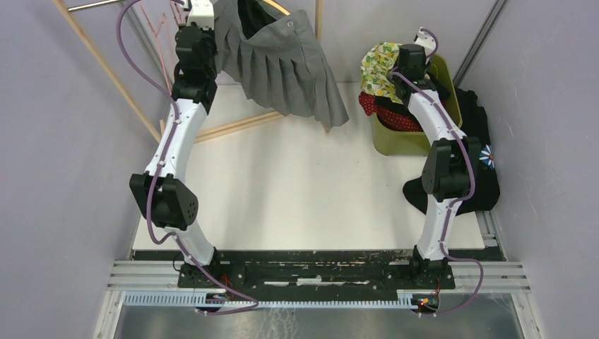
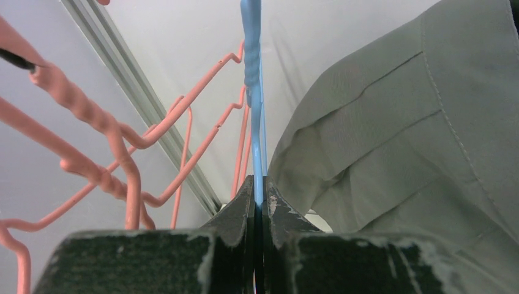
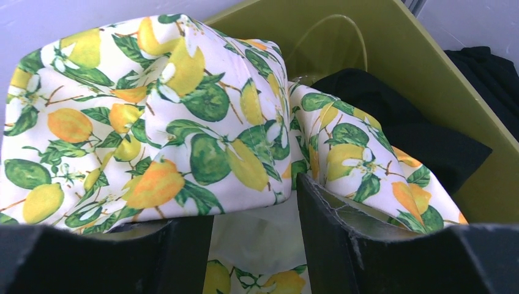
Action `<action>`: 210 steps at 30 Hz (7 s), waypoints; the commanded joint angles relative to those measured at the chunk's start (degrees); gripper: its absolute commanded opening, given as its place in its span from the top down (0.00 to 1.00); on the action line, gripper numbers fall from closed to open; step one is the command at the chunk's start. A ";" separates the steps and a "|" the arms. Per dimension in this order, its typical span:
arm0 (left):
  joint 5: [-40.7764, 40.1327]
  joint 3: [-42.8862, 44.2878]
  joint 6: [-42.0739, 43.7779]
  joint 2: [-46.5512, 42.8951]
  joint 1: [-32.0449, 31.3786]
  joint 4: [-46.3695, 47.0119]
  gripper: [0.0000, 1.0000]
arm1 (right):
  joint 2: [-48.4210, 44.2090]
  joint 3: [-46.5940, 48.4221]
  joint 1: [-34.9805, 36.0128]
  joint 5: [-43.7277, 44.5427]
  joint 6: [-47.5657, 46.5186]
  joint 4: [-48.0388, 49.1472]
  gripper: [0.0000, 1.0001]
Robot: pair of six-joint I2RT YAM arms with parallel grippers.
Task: Remove the skirt from the hanger
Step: Place the skirt in the bin, then place the hanger at the clothesline, then pick up the hanger from the clothesline.
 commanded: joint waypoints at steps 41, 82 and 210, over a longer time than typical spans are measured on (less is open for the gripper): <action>9.36 -5.76 -5.29 -3.91 4.14 2.03 0.47 | 0.57 2.21 -0.02 -2.44 -0.67 3.08 0.40; 27.57 -4.60 -27.07 -20.94 -4.71 -3.00 0.30 | -7.56 0.79 3.20 -10.92 -13.33 3.30 0.33; 11.03 6.70 -7.63 1.20 0.41 -2.38 0.71 | -28.80 -21.11 29.24 -30.78 -16.56 -5.13 0.46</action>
